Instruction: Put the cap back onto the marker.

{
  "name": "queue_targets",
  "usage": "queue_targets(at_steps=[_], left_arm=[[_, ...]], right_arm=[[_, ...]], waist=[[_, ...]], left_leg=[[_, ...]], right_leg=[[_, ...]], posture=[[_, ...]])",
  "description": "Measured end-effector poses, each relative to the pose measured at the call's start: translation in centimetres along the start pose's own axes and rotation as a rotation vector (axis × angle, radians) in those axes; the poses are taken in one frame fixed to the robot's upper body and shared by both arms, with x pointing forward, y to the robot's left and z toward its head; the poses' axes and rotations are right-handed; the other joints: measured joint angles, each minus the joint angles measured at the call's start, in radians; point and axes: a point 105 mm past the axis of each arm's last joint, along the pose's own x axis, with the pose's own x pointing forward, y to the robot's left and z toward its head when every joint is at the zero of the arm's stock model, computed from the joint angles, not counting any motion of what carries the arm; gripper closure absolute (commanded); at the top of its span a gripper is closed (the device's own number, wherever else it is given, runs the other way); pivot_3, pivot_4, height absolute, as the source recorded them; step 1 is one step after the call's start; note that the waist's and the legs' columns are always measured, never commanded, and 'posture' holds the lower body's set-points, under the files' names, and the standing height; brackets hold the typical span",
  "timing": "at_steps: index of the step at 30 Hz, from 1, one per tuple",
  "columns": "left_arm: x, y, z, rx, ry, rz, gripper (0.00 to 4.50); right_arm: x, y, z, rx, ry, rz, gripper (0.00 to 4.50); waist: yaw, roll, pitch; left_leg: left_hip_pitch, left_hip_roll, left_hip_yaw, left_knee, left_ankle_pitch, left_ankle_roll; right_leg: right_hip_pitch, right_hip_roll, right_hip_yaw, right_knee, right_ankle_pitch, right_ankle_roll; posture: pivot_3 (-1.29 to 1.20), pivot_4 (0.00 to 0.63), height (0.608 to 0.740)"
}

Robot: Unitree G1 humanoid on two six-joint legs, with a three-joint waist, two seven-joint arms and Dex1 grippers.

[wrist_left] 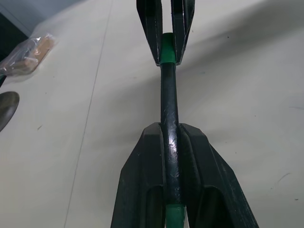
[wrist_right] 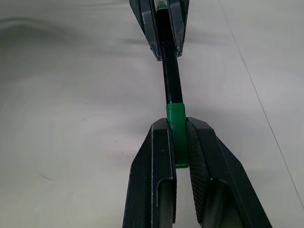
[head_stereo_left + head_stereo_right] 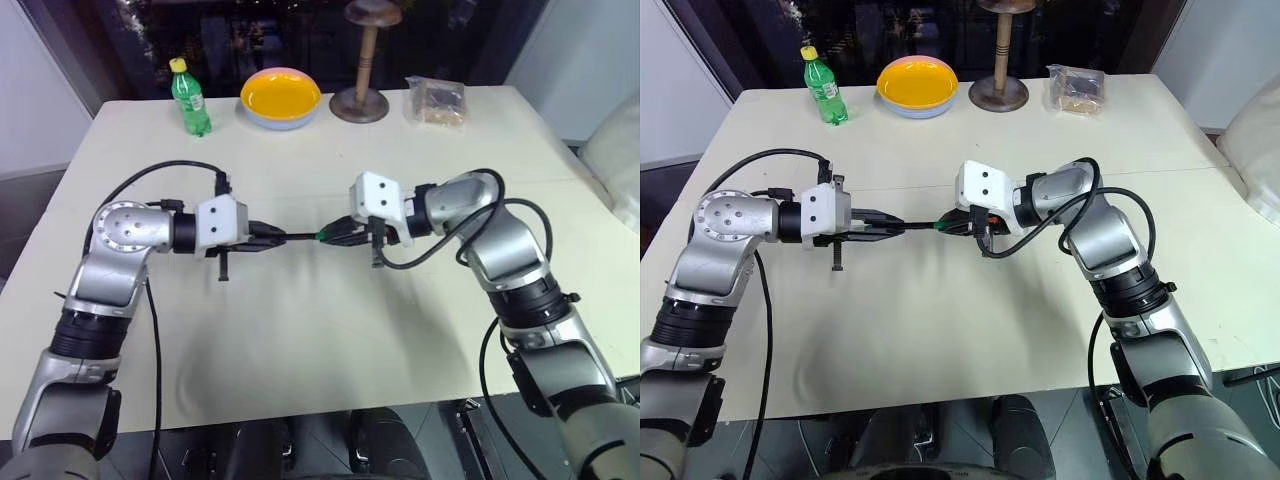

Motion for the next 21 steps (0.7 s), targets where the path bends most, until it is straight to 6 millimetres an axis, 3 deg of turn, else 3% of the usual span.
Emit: queue_targets(at_steps=[4, 8, 17, 21], left_arm=[[1.1, -0.4, 1.1, 0.021, -0.051, 0.004, 4.5], [0.4, -1.2, 0.9, 0.0, -0.035, 0.02, 4.5], [-1.2, -2.3, 0.0, -0.094, 0.034, 0.103, 4.5], [-1.9, -2.7, -1.2, -0.223, 0.088, 0.223, 4.5]], right_arm=[[1.3, 1.0, 1.4, -0.052, -0.057, 0.056, 2.17], [1.5, 1.7, 1.4, -0.072, -0.064, 0.103, 0.16], [0.4, 1.3, 0.8, -0.072, -0.037, 0.074, 0.07], [-0.6, 0.3, 0.4, -0.039, -0.04, -0.038, 0.07]], waist=[[-0.001, 0.0, 0.0], [-0.003, 0.0, 0.0], [-0.001, 0.0, 0.0], [-0.001, 0.0, 0.0]], left_leg=[[0.0, 0.0, 0.0, 0.0, 0.0, 0.0], [0.0, 0.001, 0.0, 0.0, 0.0, 0.0], [0.0, 0.001, 0.0, 0.0, 0.0, 0.0], [0.0, 0.001, -0.001, 0.0, 0.0, 0.0]], right_leg=[[0.0, 0.0, 0.0, 0.0, 0.0, 0.0], [0.0, 0.001, 0.0, 0.0, 0.0, 0.0], [0.0, 0.0, 0.0, 0.0, 0.0, 0.0], [0.0, 0.0, 0.0, 0.0, 0.0, 0.0]], posture=[[0.0, 0.15, 0.74], [0.0, 0.15, 0.74], [0.0, 0.15, 0.74], [0.0, 0.15, 0.74]])
